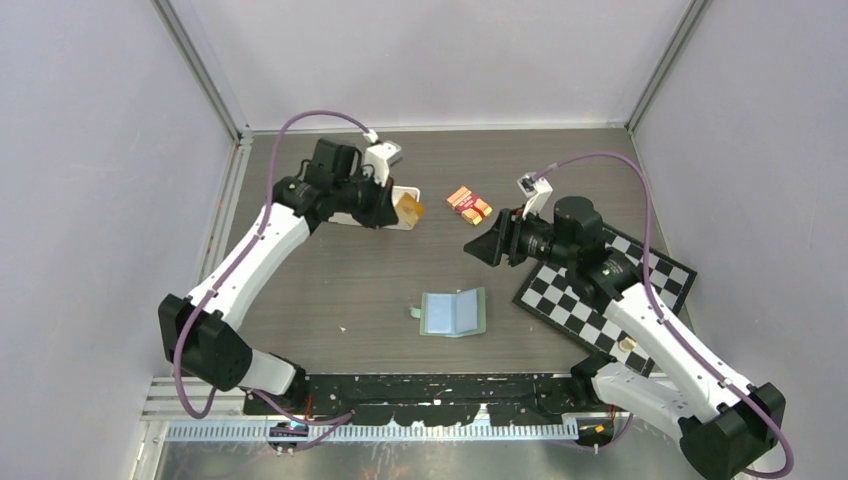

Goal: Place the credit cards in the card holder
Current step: Insert the credit card into the card holder.

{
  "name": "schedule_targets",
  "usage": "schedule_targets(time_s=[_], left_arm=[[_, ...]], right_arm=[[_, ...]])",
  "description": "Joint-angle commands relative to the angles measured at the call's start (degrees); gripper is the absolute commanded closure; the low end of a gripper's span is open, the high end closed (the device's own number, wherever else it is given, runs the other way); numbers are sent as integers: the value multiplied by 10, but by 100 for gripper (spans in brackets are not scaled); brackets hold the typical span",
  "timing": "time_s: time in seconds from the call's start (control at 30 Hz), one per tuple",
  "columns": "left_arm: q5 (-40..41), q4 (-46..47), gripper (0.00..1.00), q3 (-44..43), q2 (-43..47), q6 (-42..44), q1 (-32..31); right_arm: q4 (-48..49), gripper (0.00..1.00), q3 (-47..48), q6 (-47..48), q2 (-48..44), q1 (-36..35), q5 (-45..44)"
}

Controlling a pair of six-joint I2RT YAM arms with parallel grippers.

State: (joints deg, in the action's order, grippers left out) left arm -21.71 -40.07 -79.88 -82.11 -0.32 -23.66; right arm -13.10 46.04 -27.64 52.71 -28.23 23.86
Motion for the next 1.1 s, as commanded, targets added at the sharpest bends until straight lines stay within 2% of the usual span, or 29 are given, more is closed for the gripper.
schedule_targets(time_s=[0.0,0.17,0.3,0.53,0.63,0.77,0.93,0.97,1.07], left_arm=[[-159,-4,100,23,32,25,-35],[-277,-18,100,31,20,28,-70],[-311,-53,100,16,-1,47,-102],[-357,-59,100,16,-7,49,-110],[-367,-60,100,15,-14,46,-111],[-369,-48,100,18,-21,34,-111],[-352,-39,100,18,-37,18,-114],[-333,-41,97,16,-41,14,-114],[-210,-45,56,11,-53,-12,-114]], right_arm=[[-41,36,58,52,18,4,83],[-93,36,85,73,39,4,116],[-118,36,101,85,61,4,147],[-120,38,106,88,81,3,184],[-100,48,102,71,91,0,217],[-63,71,90,44,102,-6,232],[-20,93,67,4,110,-9,229],[-11,98,59,-15,109,-9,213],[-9,99,32,-50,107,-9,149]])
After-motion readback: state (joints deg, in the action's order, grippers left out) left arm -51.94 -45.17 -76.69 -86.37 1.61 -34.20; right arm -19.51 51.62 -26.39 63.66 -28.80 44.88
